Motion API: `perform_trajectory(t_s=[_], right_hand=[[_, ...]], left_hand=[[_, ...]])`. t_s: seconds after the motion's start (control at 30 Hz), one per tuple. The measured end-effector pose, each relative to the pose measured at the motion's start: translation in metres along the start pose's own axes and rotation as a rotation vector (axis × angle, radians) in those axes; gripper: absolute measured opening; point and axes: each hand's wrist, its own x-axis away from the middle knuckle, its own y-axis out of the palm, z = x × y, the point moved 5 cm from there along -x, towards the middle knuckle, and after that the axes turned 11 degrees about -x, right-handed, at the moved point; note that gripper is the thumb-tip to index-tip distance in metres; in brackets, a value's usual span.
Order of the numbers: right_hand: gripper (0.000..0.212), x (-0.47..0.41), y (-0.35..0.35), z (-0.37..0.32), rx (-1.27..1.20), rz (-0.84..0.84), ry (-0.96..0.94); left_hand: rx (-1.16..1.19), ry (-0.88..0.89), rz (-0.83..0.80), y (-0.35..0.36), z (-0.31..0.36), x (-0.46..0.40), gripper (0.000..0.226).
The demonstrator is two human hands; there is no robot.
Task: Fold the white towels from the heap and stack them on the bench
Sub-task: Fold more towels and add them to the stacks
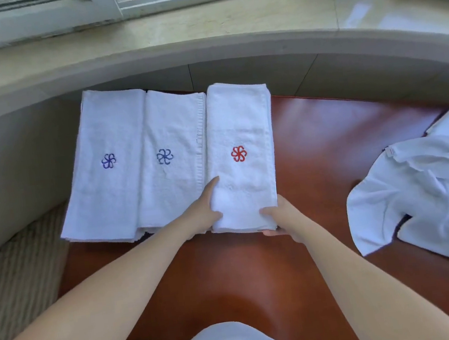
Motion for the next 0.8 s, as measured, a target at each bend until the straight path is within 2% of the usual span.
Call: perform_trajectory(t_s=[0.1, 0.17, 0.2, 0.27, 0.33, 0.5, 0.67, 0.8], right_hand=[[0.034, 0.003, -0.006, 0.007, 0.042, 0.084, -0.079], [0.021, 0.006, -0.009, 0.027, 0.139, 0.163, -0.027], [0.022, 0.008, -0.011, 0.038, 0.212, 0.201, 0.012], [0.03, 0.012, -0.014, 0.052, 0.353, 0.257, 0.033], [0.027, 0.018, -0.017, 0.057, 0.48, 0.28, -0.026], [0.022, 0.05, -0.021, 0.055, 0.668, 0.291, -0.21], [0.053, 0.092, -0.01, 0.056, 0.829, 0.231, -0.436], [0.064, 0.126, -0.002, 0.064, 0.991, 0.214, -0.582]], left_hand=[[-0.078, 0.059, 0.103, -0.001, -0.002, 0.006, 0.076], [-0.165, 0.049, 0.131, 0.011, -0.006, 0.012, 0.062], [-0.254, 0.041, 0.164, 0.018, -0.005, 0.016, 0.058], [-0.41, 0.012, 0.235, 0.028, 0.0, 0.024, 0.056], [-0.509, -0.021, 0.269, 0.035, 0.005, 0.036, 0.056], [-0.667, -0.113, 0.216, 0.052, 0.005, 0.073, 0.054], [-0.711, -0.035, 0.26, 0.074, 0.019, 0.112, 0.056], [-0.773, 0.072, 0.332, 0.09, 0.039, 0.147, 0.061]])
